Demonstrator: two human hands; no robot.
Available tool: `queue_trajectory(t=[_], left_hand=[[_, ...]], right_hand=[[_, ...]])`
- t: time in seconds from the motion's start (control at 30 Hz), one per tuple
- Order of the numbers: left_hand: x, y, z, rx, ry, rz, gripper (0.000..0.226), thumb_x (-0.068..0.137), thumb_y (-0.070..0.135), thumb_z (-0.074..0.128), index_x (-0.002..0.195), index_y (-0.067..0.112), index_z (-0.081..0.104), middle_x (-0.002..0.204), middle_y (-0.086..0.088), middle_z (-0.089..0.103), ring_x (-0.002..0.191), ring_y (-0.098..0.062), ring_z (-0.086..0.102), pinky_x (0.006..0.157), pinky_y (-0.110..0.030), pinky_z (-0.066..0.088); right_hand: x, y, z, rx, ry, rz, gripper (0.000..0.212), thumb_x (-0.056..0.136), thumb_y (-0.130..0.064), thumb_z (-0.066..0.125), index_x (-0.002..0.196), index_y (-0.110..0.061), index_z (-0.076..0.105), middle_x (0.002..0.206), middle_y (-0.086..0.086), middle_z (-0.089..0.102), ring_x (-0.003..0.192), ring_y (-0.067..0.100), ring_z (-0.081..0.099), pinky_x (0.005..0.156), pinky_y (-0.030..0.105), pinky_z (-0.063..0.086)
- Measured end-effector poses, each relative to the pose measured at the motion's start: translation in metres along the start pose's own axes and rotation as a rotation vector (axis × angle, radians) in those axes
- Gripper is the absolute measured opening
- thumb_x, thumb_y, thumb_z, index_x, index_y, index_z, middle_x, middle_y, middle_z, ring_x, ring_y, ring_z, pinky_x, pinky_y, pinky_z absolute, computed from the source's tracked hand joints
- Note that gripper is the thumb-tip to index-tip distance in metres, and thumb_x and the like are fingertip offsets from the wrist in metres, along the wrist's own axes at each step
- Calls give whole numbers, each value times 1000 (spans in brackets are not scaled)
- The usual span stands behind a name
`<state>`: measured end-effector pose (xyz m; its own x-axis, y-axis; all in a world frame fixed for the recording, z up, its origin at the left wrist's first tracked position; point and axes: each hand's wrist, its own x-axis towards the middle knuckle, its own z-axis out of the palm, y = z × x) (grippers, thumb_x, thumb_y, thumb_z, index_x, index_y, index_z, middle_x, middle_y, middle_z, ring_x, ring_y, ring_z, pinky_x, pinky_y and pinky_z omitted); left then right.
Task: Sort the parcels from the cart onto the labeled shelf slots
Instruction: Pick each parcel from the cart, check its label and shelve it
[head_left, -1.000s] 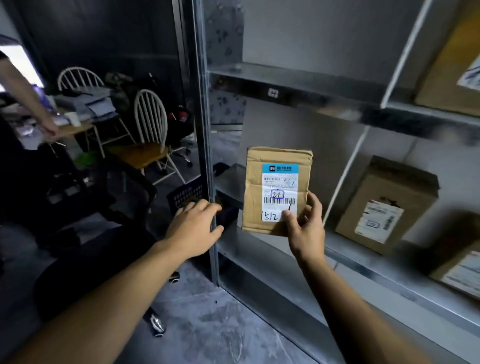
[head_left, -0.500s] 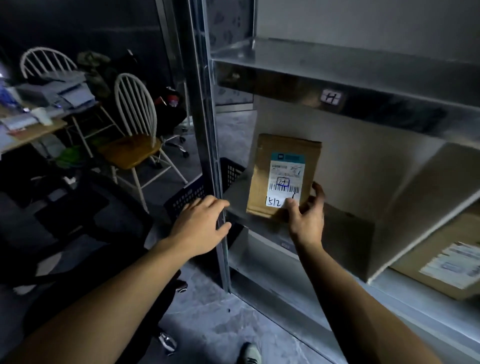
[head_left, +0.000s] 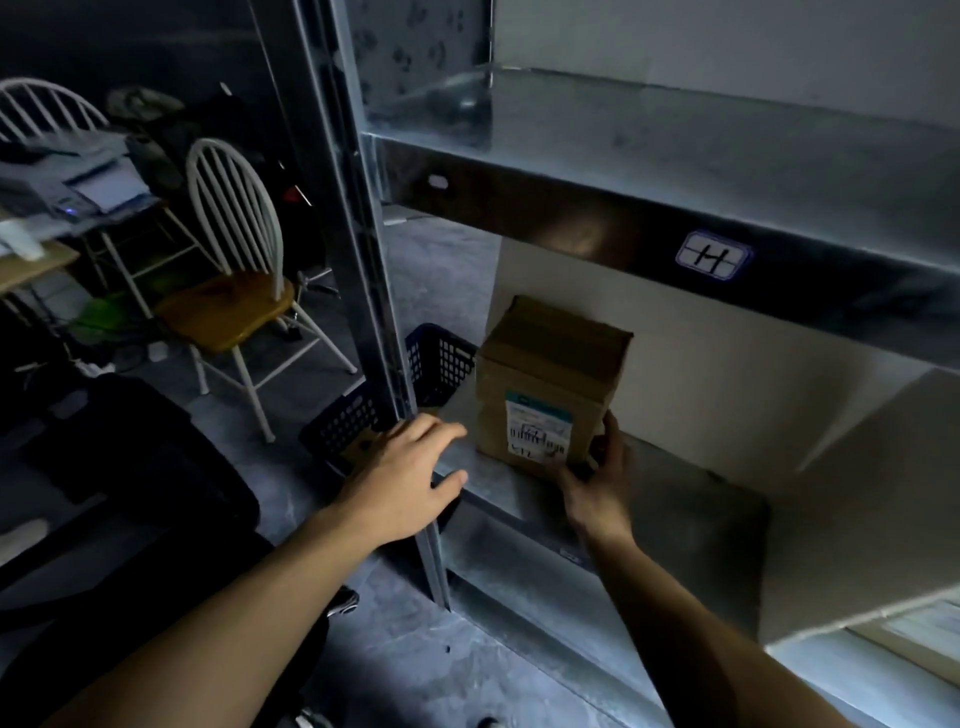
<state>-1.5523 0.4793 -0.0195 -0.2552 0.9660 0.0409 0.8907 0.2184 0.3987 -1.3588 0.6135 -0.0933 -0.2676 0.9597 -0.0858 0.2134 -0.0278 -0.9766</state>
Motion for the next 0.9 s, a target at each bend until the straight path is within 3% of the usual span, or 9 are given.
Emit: queue_trajectory(t=[0.23, 0.4, 0.5, 0.6, 0.77, 0.9], left_hand=[[-2, -14, -6, -14, -39, 74, 50, 90, 41, 59, 137, 27, 46, 130, 10, 45, 121, -14, 44, 101, -32, 39], [-13, -26, -10, -6, -74, 124, 50, 90, 43, 58, 136, 28, 46, 130, 11, 45, 120, -14, 44, 101, -36, 40], [-23, -30, -14, -8, -75, 148, 51, 90, 43, 58, 137, 29, 45, 131, 12, 44, 121, -13, 43, 102, -35, 39], [-32, -32, -15, 4, -86, 206, 51, 91, 42, 57, 139, 28, 45, 133, 12, 43, 122, -12, 43, 103, -33, 38], [-38, -17, -8, 16, -117, 330, 50, 92, 39, 57, 138, 25, 46, 132, 8, 46, 123, -17, 42, 103, -33, 36], [-37, 25, 9, 44, -146, 434, 48, 92, 37, 56, 137, 25, 47, 134, 4, 48, 122, -21, 44, 103, -36, 37]], right_hand=[[9, -2, 13, 74, -8, 16, 86, 82, -10, 78, 149, -37, 32, 138, -2, 53, 110, 2, 58, 89, 25, 53], [14, -13, 23, 24, 59, 49, 79, 83, -17, 78, 145, -37, 34, 138, -1, 54, 120, 17, 57, 101, 48, 52], [-1, -14, 22, -128, 131, 117, 86, 83, -33, 77, 151, -40, 24, 152, 3, 40, 133, 27, 47, 106, 48, 45], [-32, -11, 16, -302, 168, 122, 72, 90, -36, 69, 151, -31, 30, 153, 6, 39, 133, 27, 46, 104, 41, 43], [-106, -10, -8, -703, 142, -38, 51, 97, -40, 58, 140, -12, 51, 136, 14, 53, 121, 32, 53, 101, 37, 43], [-163, -15, -48, -1004, 166, -125, 48, 95, -46, 49, 131, -14, 57, 119, 12, 61, 107, 38, 57, 86, 44, 51]])
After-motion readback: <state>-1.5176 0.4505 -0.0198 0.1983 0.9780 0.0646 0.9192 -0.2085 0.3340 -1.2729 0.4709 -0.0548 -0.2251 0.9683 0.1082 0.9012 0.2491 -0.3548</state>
